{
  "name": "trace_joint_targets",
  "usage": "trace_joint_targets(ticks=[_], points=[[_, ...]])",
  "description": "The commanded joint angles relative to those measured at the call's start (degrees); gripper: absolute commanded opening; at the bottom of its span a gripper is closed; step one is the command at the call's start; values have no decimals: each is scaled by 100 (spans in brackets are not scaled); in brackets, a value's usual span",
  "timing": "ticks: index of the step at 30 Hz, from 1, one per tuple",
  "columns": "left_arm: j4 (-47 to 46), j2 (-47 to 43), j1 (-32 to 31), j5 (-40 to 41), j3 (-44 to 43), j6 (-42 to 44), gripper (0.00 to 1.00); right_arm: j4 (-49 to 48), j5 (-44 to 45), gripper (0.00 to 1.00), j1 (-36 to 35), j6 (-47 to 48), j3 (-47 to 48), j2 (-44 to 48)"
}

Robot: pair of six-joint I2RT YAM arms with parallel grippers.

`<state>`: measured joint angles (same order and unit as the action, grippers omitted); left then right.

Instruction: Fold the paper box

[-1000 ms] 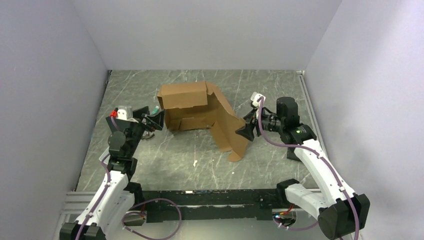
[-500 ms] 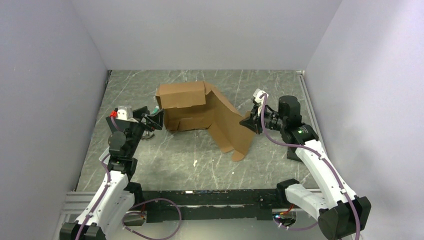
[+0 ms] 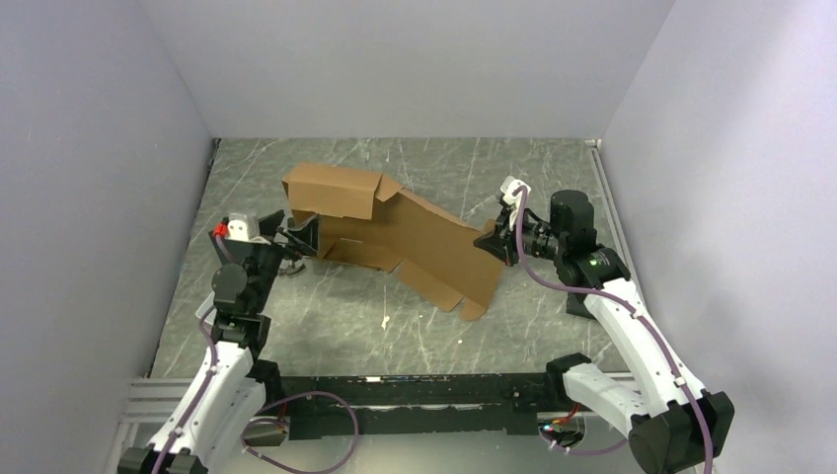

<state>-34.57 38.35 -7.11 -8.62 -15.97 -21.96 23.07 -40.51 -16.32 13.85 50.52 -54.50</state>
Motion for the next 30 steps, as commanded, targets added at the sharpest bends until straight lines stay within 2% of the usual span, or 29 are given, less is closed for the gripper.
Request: trace_joint_targets(ticks=[1, 4, 6, 8, 11, 14, 16, 23, 30], points=[[87, -619, 0, 650, 51, 168, 99, -282, 356, 1, -15, -84, 33, 124], [314, -810, 99, 779, -5, 171, 99, -339, 374, 1, -19, -99, -36, 134], [394, -589, 392, 259, -198, -11, 99, -368, 369, 1, -17, -110, -66, 133], [270, -121, 1019, -750, -475, -441, 100, -388, 366, 1, -8, -110, -81, 137], [-871, 824, 2174, -2695, -580, -1540, 99, -406, 361, 1, -10, -97, -94, 152], [-2300, 1550, 3092, -3918, -631, -2700, 99, -413, 374, 1, -14, -84, -117, 189], [-3212, 2019, 3440, -4431, -641, -3220, 99, -432, 363, 1, -15, -84, -134, 179], [-5301, 3239, 3550, -4996, -824, -4284, 100, -467, 317, 1, -19, -90, -146, 120], [-5178, 3513, 3476, -5259, -1179, -4204, 99, -496, 271, 1, -14, -100, -148, 81]])
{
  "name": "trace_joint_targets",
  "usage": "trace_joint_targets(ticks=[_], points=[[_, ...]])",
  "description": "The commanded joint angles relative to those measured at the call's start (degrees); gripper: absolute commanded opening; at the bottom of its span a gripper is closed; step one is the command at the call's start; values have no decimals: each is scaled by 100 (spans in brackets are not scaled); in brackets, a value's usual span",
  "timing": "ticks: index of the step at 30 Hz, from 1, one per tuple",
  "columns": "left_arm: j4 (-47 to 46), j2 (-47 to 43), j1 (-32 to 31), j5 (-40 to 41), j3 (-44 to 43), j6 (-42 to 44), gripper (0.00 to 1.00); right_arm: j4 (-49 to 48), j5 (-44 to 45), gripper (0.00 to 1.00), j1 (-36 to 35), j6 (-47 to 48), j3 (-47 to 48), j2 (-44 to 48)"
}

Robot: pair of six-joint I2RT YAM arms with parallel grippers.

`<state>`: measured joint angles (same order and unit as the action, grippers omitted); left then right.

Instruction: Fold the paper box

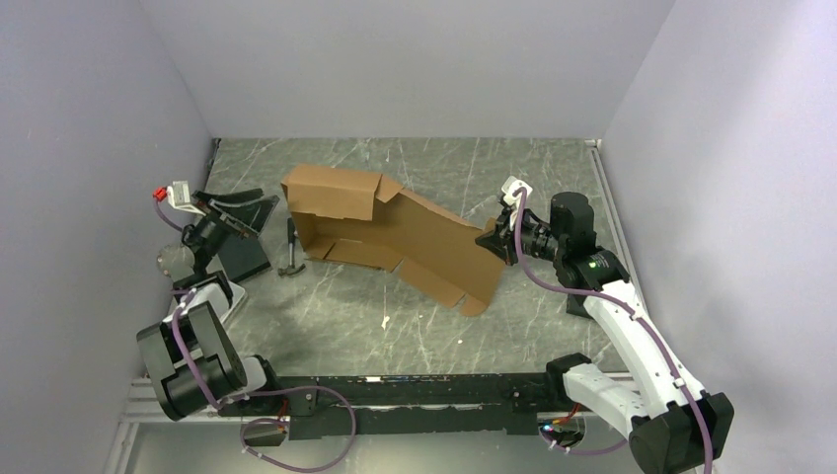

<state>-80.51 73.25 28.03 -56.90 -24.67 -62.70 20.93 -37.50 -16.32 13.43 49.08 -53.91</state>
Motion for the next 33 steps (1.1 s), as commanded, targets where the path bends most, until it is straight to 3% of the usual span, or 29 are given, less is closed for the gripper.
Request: trace_joint_targets(ticks=[1, 8, 20, 29, 33], points=[[-462, 11, -61, -457, -325, -53, 99, -282, -38, 1, -20, -60, 4, 14], [1321, -367, -343, -314, -450, 1379, 100, -247, -115, 1, -18, -42, 64, -56], [874, 193, -656, -601, -592, 1353, 99, -196, -203, 1, -21, -26, 236, -186], [1955, -688, -1032, -112, -85, 2171, 100, -115, -188, 0, -62, 1, 547, -359], [2920, -1187, -1244, 298, 20, 2748, 100, -133, -67, 0, -89, 17, 534, -332]])
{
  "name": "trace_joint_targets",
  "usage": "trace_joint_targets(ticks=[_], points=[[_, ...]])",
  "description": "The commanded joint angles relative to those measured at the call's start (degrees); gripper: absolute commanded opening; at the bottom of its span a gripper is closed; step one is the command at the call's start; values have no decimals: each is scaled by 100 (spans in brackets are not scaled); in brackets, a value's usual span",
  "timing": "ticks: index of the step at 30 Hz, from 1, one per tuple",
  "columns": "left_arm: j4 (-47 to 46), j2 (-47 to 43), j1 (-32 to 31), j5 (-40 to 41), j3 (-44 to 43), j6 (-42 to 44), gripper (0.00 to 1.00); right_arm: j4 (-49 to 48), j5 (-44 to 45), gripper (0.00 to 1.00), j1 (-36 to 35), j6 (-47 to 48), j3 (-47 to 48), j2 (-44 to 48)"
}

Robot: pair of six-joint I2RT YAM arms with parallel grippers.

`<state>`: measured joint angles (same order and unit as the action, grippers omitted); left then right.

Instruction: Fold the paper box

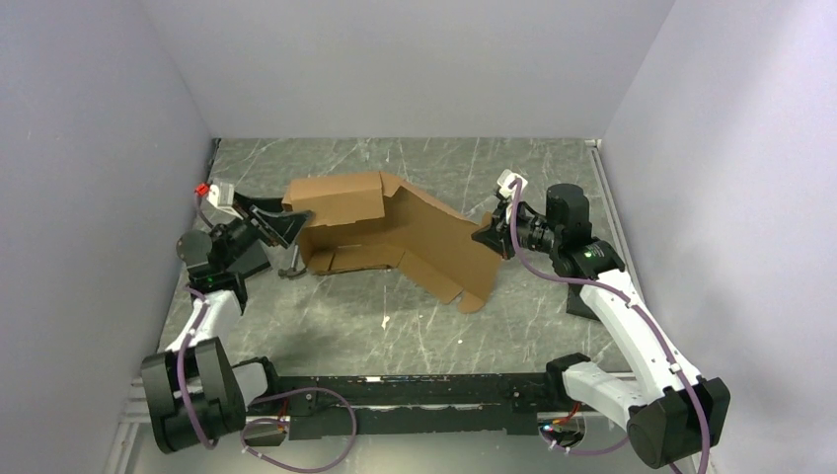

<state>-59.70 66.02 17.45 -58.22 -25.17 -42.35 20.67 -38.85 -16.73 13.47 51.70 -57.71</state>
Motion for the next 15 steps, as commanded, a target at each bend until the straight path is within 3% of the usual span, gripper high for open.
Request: trace_joint_targets(ticks=[1, 15], points=[[1090, -583, -275, 589, 80, 907, 99, -107, 75, 0, -56, 22, 270, 56], [2079, -750, -644, 1224, -25, 1479, 87, 147, 27, 0, -468, 164, 410, 191]])
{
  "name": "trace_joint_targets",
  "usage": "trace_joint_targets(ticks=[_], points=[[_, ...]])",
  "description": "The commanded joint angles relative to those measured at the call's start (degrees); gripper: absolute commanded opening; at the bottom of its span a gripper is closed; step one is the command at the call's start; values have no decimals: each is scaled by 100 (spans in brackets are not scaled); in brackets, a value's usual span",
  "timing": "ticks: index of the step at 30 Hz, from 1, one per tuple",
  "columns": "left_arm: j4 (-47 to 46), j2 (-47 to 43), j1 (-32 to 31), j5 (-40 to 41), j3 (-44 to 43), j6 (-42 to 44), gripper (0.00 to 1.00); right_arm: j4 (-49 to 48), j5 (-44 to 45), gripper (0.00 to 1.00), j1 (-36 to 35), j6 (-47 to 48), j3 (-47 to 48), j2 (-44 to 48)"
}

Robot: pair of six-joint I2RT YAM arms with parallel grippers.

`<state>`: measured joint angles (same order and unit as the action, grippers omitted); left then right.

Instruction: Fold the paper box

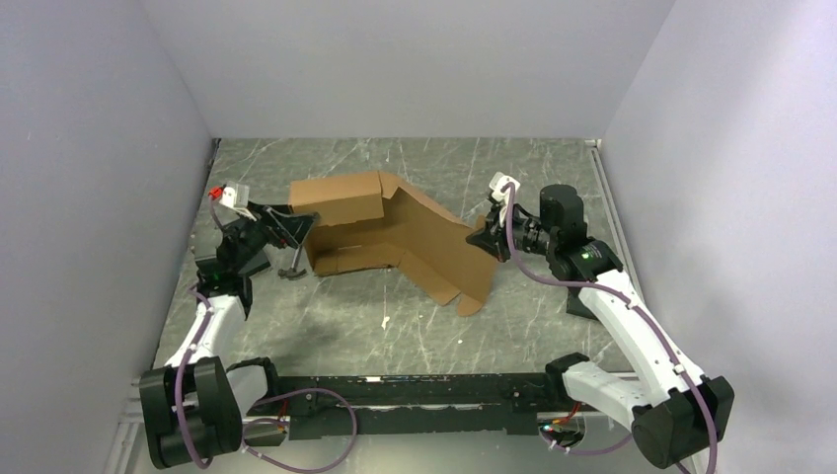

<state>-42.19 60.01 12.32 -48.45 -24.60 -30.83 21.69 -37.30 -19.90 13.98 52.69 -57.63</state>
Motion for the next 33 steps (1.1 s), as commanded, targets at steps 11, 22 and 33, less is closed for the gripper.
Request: trace_joint_targets(ticks=[11, 22, 33], points=[[219, -340, -204, 326, 27, 201, 88, 392, -252, 0, -623, 468, 203, 278], [-22, -485, -197, 160, 137, -151, 98, 353, 594, 0, -741, 551, 216, 243], [-22, -386, -200, -143, 25, -382, 99, 576, 706, 0, -1178, 790, 342, 193]])
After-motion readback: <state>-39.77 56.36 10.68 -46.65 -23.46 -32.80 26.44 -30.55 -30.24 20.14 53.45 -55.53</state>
